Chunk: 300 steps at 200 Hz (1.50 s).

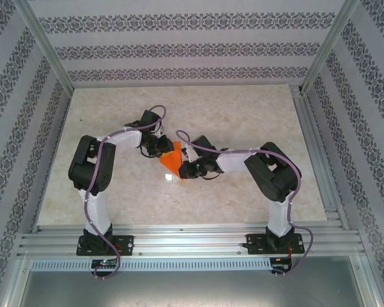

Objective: Fold a paper plane with a square sheet of paper (fold left side to right side)
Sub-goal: Fourth fold the wing at the center of the table.

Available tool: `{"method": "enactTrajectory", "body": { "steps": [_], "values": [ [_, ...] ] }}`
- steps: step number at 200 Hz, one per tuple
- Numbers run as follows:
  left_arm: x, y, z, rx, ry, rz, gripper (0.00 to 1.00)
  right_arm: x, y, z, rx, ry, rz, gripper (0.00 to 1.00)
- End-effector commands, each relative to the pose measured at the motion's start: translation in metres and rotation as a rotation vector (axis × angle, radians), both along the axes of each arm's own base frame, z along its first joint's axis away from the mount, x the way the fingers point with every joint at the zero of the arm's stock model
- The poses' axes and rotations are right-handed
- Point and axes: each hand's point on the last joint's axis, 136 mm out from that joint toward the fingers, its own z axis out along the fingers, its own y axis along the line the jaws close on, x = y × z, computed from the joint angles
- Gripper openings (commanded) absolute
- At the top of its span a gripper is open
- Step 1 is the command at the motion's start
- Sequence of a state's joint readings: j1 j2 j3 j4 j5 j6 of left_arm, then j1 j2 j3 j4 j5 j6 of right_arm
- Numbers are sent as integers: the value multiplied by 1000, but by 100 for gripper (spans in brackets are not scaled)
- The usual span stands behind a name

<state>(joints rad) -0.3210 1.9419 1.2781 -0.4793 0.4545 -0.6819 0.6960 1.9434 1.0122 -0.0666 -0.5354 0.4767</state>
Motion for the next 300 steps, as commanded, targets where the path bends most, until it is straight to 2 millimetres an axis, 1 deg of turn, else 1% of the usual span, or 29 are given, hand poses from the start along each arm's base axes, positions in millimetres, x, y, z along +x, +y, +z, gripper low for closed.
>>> {"method": "enactTrajectory", "body": {
  "steps": [1, 16, 32, 50, 71, 82, 98, 130, 161, 178, 252, 277, 300],
  "values": [
    [14, 16, 55, -12, -121, 8, 30, -40, -37, -53, -208, 133, 9, 2],
    [9, 17, 66, -30, -148, 7, 29, -41, -35, -54, -211, 132, 18, 2],
    [-4, 11, 69, -98, -157, 4, 24, -40, -34, -53, -211, 131, 26, 1],
    [-28, 0, 59, -172, -138, -10, 18, -40, -34, -52, -213, 131, 29, 1],
    [-54, -19, 45, -233, -113, -32, 11, -41, -34, -53, -217, 132, 33, 1],
    [-64, -29, 38, -260, -102, -36, 9, -40, -34, -53, -218, 132, 33, 1],
    [-73, -41, 31, -285, -95, -41, 8, -41, -35, -54, -226, 130, 35, 1],
    [-73, -51, 23, -275, -92, -25, 6, -41, -35, -55, -234, 129, 36, 0],
    [-67, -43, 13, -232, -98, 40, 3, -42, -35, -55, -237, 127, 38, 0],
    [-64, -45, 10, -231, -93, 44, 2, -42, -35, -55, -241, 124, 43, 0],
    [-66, -67, -10, -236, -51, 2, 1, -43, -35, -55, -256, 127, 52, 0],
    [-65, -66, -15, -229, -50, 11, 2, -45, -38, -57, -274, 132, 52, 0],
    [-62, -61, -24, -191, -49, 26, 3, -47, -40, -59, -289, 140, 56, 0]
  ]
}}
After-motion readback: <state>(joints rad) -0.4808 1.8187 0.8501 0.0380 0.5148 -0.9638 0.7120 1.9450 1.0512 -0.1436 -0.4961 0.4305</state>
